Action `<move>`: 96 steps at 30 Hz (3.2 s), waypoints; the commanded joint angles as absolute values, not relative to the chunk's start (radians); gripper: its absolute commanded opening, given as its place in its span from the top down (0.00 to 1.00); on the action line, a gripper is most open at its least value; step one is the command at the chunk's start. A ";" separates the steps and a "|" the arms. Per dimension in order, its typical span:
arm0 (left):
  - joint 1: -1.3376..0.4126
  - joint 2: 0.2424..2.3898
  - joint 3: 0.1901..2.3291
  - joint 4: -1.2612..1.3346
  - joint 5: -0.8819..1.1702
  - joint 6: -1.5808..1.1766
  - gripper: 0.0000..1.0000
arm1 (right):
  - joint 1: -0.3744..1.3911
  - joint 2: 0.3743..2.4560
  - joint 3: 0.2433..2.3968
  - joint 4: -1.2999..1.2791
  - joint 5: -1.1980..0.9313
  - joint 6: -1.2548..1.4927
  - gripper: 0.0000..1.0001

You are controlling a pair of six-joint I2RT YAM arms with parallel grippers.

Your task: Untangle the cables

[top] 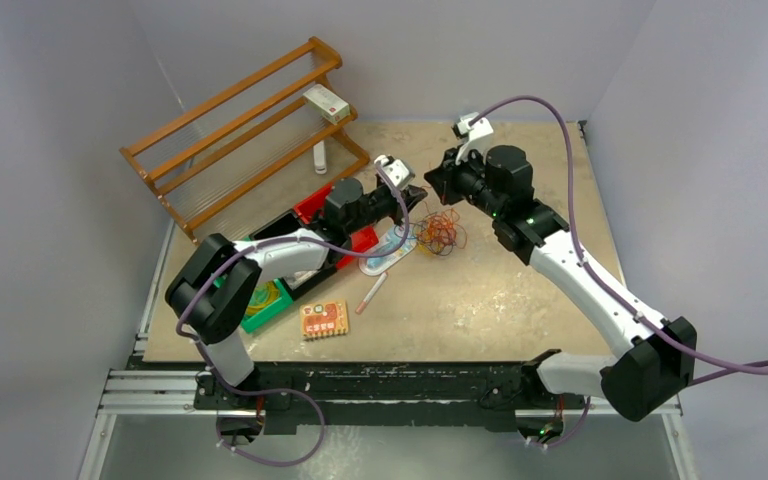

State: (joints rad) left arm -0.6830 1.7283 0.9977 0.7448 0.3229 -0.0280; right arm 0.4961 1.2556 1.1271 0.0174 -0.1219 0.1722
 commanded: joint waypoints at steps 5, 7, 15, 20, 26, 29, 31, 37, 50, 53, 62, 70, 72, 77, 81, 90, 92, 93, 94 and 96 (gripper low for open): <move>-0.686 1.654 1.034 0.750 0.196 -0.120 1.00 | 0.491 1.155 1.066 0.111 0.009 0.160 0.79; -0.685 1.635 1.033 0.720 0.155 -0.149 1.00 | 0.491 1.100 0.989 0.174 0.064 0.151 0.66; -0.686 1.634 1.163 0.500 0.030 -0.253 1.00 | 0.491 0.887 0.606 0.540 0.039 0.131 0.48; -0.685 1.662 1.260 0.396 0.039 -0.295 1.00 | 0.491 0.933 0.452 0.877 -0.037 0.008 0.44; -0.685 1.662 1.306 0.350 0.079 -0.329 1.00 | 0.492 1.153 0.520 1.051 -0.140 -0.081 0.41; -0.687 1.659 1.338 0.295 0.089 -0.327 1.00 | 0.492 1.242 0.580 1.080 -0.159 -0.102 0.40; -0.686 1.653 1.353 0.268 0.095 -0.328 1.00 | 0.491 1.307 0.610 1.107 -0.174 -0.108 0.39; -0.704 1.626 1.408 0.185 0.136 -0.325 1.00 | 0.491 1.444 0.678 1.154 -0.174 -0.097 0.41; -0.731 1.504 1.643 -0.088 0.055 -0.331 1.00 | 0.490 1.558 0.699 1.011 -0.020 0.001 0.64; -0.731 1.492 1.707 -0.119 0.041 -0.333 1.00 | 0.491 1.569 0.673 0.976 0.048 0.046 0.65; -0.730 1.448 1.830 -0.187 -0.130 -0.279 1.00 | 0.491 1.592 0.569 0.909 0.195 0.190 0.55; -0.730 1.401 1.895 -0.196 -0.285 -0.209 1.00 | 0.491 1.642 0.542 0.884 0.205 0.274 0.49; -0.730 1.388 1.904 -0.191 -0.301 -0.196 1.00 | 0.492 1.656 0.534 0.892 0.201 0.296 0.49; -0.730 1.366 1.935 -0.183 -0.349 -0.156 1.00 | 0.491 1.663 0.495 0.919 0.198 0.348 0.47; -0.729 1.368 1.970 -0.182 -0.356 -0.139 1.00 | 0.492 1.659 0.463 0.940 0.189 0.373 0.46; -0.730 1.419 2.081 -0.193 -0.326 -0.117 1.00 | 0.491 1.635 0.404 0.998 0.167 0.418 0.44; -0.731 1.423 2.078 -0.194 -0.325 -0.113 1.00 | 0.491 1.573 0.387 1.000 0.166 0.417 0.44; -0.730 1.423 2.074 -0.196 -0.326 -0.111 1.00 | 0.491 1.534 0.377 0.999 0.165 0.412 0.44; -0.729 1.424 2.067 -0.198 -0.329 -0.108 1.00 | 0.491 1.491 0.365 0.995 0.162 0.407 0.44; -0.730 1.424 2.055 -0.206 -0.340 -0.098 1.00 | 0.491 1.383 0.344 0.980 0.161 0.376 0.43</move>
